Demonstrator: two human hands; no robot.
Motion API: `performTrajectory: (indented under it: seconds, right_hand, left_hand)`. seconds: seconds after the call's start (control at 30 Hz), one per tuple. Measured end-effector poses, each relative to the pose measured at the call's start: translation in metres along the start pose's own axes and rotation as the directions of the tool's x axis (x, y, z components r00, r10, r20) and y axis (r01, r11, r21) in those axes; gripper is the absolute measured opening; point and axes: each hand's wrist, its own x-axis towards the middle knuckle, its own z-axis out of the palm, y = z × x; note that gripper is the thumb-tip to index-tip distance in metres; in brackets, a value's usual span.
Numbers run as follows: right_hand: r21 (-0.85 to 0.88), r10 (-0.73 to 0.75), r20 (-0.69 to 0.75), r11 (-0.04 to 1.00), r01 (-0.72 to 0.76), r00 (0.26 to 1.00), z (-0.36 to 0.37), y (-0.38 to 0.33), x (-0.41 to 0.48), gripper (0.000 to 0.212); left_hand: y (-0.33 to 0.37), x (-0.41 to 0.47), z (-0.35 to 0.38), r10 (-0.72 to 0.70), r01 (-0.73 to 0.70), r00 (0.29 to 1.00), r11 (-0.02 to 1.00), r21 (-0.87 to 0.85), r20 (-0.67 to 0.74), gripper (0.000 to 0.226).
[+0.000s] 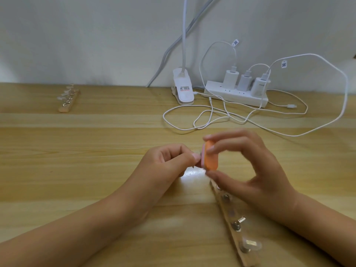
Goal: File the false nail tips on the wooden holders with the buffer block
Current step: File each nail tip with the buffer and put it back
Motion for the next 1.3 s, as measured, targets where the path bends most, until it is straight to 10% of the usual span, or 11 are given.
performTrajectory:
  seconds: [1.3]
  right_hand:
    - [0.072,0.074,-0.051,0.995,-0.07,0.996,0.004,0.003,0.0002,0.027]
  left_hand:
    - [-0.0057,0.0027,-0.005,0.019,-0.018,0.999,0.999,-0.045,0.03,0.027]
